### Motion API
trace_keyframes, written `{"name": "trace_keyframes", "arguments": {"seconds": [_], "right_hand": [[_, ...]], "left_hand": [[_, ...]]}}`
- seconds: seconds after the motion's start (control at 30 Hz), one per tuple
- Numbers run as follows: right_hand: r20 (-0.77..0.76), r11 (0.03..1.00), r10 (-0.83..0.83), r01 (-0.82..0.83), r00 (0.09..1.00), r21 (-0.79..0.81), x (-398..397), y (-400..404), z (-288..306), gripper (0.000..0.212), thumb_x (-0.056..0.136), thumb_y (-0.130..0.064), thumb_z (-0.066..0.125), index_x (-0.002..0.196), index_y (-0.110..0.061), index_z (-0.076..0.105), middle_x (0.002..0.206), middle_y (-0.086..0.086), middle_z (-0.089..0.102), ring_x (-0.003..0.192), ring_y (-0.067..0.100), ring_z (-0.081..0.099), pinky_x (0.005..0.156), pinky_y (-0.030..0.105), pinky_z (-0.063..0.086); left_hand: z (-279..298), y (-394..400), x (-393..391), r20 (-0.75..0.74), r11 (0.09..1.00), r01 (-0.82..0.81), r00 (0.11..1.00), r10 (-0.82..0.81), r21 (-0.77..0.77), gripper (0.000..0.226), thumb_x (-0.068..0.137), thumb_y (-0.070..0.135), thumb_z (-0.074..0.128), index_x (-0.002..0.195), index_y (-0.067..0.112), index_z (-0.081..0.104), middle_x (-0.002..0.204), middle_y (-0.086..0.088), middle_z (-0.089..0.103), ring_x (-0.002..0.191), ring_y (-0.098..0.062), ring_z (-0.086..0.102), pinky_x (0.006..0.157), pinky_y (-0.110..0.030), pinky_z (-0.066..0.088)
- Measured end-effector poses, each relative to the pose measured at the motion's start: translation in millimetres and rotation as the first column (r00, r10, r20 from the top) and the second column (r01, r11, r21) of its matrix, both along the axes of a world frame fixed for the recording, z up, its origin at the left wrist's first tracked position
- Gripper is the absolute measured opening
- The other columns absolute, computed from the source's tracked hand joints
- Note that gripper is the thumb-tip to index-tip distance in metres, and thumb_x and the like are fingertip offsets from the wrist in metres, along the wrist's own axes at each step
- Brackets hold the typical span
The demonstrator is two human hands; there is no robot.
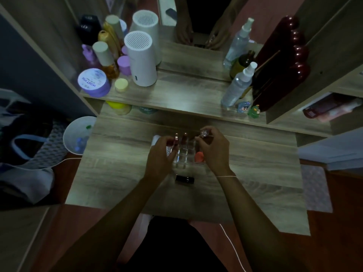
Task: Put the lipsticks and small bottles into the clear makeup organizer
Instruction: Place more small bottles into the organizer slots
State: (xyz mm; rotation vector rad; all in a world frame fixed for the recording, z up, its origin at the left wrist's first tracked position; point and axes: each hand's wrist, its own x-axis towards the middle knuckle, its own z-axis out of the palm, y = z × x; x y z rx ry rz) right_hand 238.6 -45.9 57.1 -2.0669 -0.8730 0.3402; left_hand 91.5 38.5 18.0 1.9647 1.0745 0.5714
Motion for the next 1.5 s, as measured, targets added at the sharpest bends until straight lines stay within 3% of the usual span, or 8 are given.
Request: {"name": "trace_keyframes", "arguments": {"seconds": [0.13, 0.23, 0.37, 0.6, 0.77, 1.0, 1.3, 1.5], "right_hand": [[0.074, 0.998, 0.038, -0.035, 0.997, -0.043, 1.1, 7.6, -1.1, 0.026, 0.077, -0.012, 0.077, 0.100, -0.015, 0.063, 0.094, 0.002, 0.068, 0.081, 0.007, 0.059, 0.072, 0.003, 0.039], [0.113, 0.994, 0.076, -0.066, 0.991, -0.090, 3.3, 9.4, 1.3, 0.027, 0.079, -0.011, 0.073, 0.103, -0.015, 0.062, 0.098, 0.003, 0.067, 0.084, 0.007, 0.056, 0.077, 0.017, 0.043], [0.140, 0.981, 0.111, -0.086, 0.984, -0.172, 2.8, 6.1, -1.2, 0.026, 0.080, -0.012, 0.071, 0.103, -0.017, 0.060, 0.099, 0.001, 0.062, 0.085, 0.006, 0.051, 0.073, 0.014, 0.037], [0.119, 0.941, 0.190, -0.147, 0.974, -0.304, 2.5, 7.7, -16.0, 0.026, 0.079, -0.010, 0.070, 0.103, -0.016, 0.061, 0.103, 0.005, 0.065, 0.096, 0.021, 0.058, 0.078, 0.027, 0.043], [0.146, 0.932, 0.201, -0.143, 0.969, -0.332, 3.8, 10.5, -21.7, 0.026, 0.077, -0.010, 0.071, 0.101, -0.015, 0.062, 0.102, 0.007, 0.066, 0.097, 0.024, 0.059, 0.080, 0.029, 0.041], [0.152, 0.930, 0.224, -0.165, 0.963, -0.329, 5.2, 12.2, -22.0, 0.029, 0.076, -0.010, 0.071, 0.102, -0.015, 0.061, 0.102, 0.008, 0.066, 0.097, 0.025, 0.059, 0.082, 0.034, 0.045], [0.155, 0.929, 0.231, -0.171, 0.960, -0.328, 2.9, 11.5, -21.7, 0.027, 0.074, -0.009, 0.070, 0.099, -0.015, 0.061, 0.098, 0.008, 0.065, 0.094, 0.025, 0.058, 0.081, 0.035, 0.046], [0.163, 0.928, 0.231, -0.167, 0.959, -0.334, 2.6, 9.2, -22.3, 0.028, 0.074, -0.010, 0.070, 0.100, -0.016, 0.061, 0.100, 0.007, 0.065, 0.095, 0.024, 0.058, 0.081, 0.032, 0.043]], "left_hand": [[-8.3, 1.4, 0.1, -0.030, 0.999, 0.023, 0.999, -0.022, 0.025, 0.019, 0.087, 0.024, 0.067, 0.103, 0.020, 0.059, 0.107, -0.001, 0.056, 0.083, -0.002, 0.054, 0.066, -0.007, 0.044], [-9.5, 1.7, -0.5, -0.041, 0.999, 0.022, 0.999, -0.021, 0.026, 0.019, 0.086, 0.021, 0.068, 0.102, 0.020, 0.059, 0.108, -0.001, 0.055, 0.083, -0.002, 0.054, 0.064, -0.005, 0.041], [-9.8, 2.1, 0.2, -0.064, 0.999, 0.031, 0.997, -0.031, 0.007, 0.018, 0.086, 0.016, 0.068, 0.102, 0.012, 0.061, 0.109, -0.006, 0.057, 0.082, -0.009, 0.058, 0.066, -0.010, 0.043], [-13.6, 1.8, 0.9, -0.142, 0.996, 0.085, 0.986, -0.083, 0.006, 0.019, 0.089, 0.014, 0.064, 0.107, 0.010, 0.063, 0.106, -0.009, 0.067, 0.094, -0.017, 0.062, 0.082, -0.027, 0.049], [-15.3, 0.0, 2.6, -0.200, 0.995, 0.068, 0.978, -0.053, 0.070, 0.013, 0.087, 0.014, 0.065, 0.100, 0.013, 0.063, 0.099, -0.005, 0.068, 0.089, -0.016, 0.062, 0.086, -0.023, 0.034], [-17.1, -1.1, 4.8, -0.202, 0.995, 0.074, 0.978, -0.060, 0.061, 0.016, 0.085, 0.015, 0.067, 0.100, 0.015, 0.061, 0.099, -0.005, 0.068, 0.088, -0.018, 0.062, 0.088, -0.044, 0.048], [-13.5, -3.7, 2.4, -0.163, 0.995, 0.071, 0.985, -0.058, 0.075, 0.018, 0.084, 0.013, 0.066, 0.102, 0.012, 0.061, 0.101, -0.008, 0.066, 0.091, -0.020, 0.061, 0.084, -0.035, 0.044], [-7.9, -4.4, 1.3, -0.178, 0.994, 0.053, 0.983, -0.035, 0.095, 0.018, 0.086, 0.017, 0.066, 0.102, 0.012, 0.061, 0.104, -0.007, 0.064, 0.091, -0.017, 0.058, 0.077, -0.015, 0.023]]}}
